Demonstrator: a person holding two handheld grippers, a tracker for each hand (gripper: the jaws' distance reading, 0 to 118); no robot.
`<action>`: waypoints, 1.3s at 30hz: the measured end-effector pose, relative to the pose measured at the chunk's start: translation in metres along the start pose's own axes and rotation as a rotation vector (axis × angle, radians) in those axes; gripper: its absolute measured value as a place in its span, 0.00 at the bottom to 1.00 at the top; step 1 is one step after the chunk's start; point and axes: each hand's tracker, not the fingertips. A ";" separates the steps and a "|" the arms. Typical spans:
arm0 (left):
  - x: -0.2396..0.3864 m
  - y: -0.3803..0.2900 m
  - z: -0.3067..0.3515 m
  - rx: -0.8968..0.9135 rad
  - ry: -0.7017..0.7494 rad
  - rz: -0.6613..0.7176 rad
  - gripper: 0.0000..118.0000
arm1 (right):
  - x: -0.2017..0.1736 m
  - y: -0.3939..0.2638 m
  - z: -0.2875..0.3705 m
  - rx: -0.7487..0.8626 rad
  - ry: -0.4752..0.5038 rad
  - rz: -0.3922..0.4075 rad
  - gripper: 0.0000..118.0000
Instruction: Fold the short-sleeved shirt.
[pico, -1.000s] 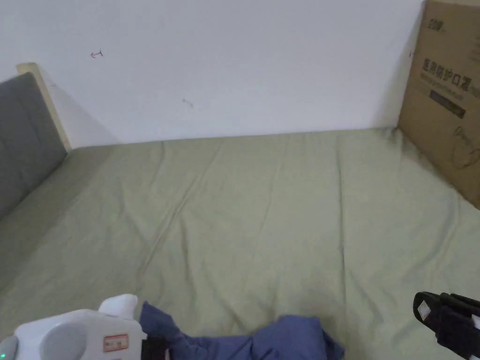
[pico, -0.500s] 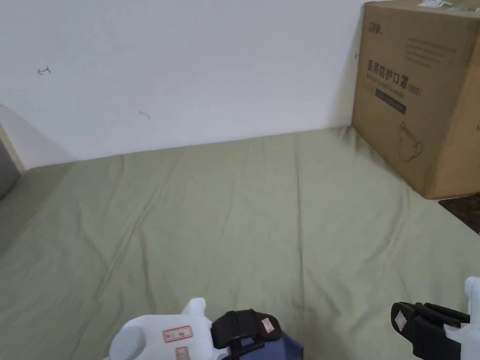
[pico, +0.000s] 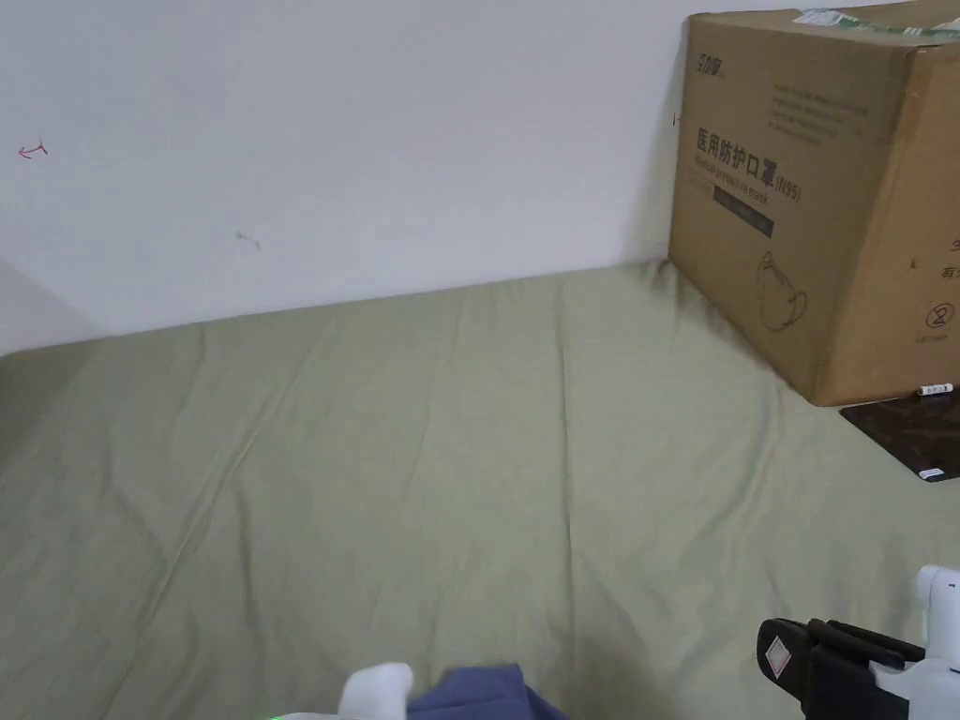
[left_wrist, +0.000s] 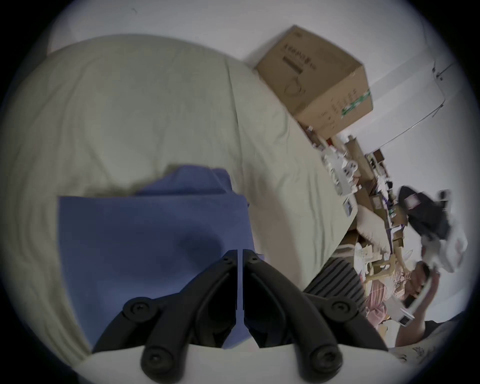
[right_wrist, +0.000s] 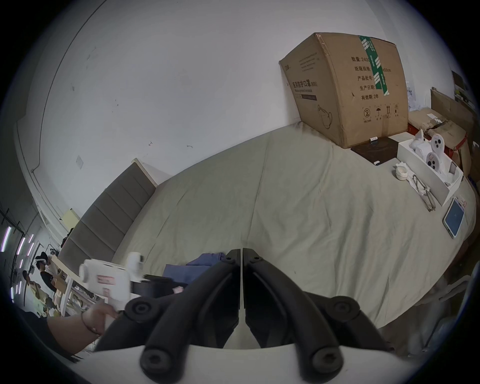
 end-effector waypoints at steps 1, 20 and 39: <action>0.001 0.000 -0.016 -0.036 0.009 -0.005 0.03 | 0.000 -0.001 0.000 -0.002 -0.003 0.000 0.02; 0.056 -0.017 0.110 0.683 0.046 -0.196 0.03 | -0.048 0.017 0.021 0.154 0.037 0.124 0.02; 0.065 -0.044 0.198 1.152 0.658 -0.304 0.03 | -0.081 0.003 0.004 0.542 -0.274 0.238 0.02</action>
